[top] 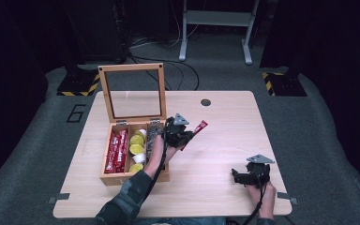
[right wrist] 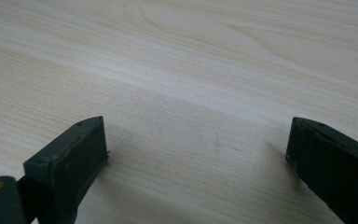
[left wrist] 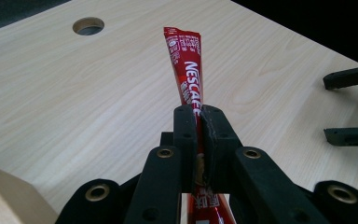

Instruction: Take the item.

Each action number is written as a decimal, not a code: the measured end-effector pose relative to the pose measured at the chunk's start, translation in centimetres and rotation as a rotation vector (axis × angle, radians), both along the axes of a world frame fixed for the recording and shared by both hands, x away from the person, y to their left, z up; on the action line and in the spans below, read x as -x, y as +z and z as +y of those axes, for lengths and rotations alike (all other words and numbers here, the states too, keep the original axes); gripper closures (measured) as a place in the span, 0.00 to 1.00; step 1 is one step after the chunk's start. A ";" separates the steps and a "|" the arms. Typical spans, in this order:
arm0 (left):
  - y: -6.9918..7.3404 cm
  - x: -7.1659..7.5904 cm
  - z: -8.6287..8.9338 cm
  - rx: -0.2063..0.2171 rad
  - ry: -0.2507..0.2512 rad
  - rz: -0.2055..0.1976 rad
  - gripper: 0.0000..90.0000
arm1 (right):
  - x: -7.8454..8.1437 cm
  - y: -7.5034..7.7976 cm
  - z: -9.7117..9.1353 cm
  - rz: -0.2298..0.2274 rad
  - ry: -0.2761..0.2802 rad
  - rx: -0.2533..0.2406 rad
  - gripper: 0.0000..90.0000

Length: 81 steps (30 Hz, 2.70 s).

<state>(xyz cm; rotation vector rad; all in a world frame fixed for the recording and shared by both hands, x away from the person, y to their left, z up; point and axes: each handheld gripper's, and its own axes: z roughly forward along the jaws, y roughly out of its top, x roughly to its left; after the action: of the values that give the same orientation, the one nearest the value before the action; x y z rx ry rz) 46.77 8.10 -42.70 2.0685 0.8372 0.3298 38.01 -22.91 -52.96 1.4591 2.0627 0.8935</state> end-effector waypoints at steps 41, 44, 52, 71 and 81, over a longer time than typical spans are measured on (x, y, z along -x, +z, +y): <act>-4.4 -0.2 -6.4 -0.053 0.049 0.080 0.94 | 0.0 0.0 0.0 0.002 -0.001 0.000 0.06; -4.8 -0.3 -6.6 -0.067 0.040 0.089 0.94 | 0.0 0.0 0.0 0.002 -0.001 0.000 0.06; -6.5 -0.7 -7.0 -0.092 0.039 0.129 0.94 | 0.0 0.0 0.0 0.002 -0.001 0.000 0.06; -8.1 -1.0 -7.3 -0.084 0.081 0.186 0.58 | 0.0 0.0 0.0 0.002 0.000 0.000 0.06; -7.1 -0.6 -6.7 -0.077 0.078 0.184 0.29 | 0.0 0.0 0.0 0.001 0.000 0.000 0.06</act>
<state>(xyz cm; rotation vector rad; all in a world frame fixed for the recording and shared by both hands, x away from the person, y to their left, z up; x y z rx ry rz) 47.39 1.39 -49.78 2.1659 1.0313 0.2191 37.99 -22.89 -52.94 1.4595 2.0636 0.8931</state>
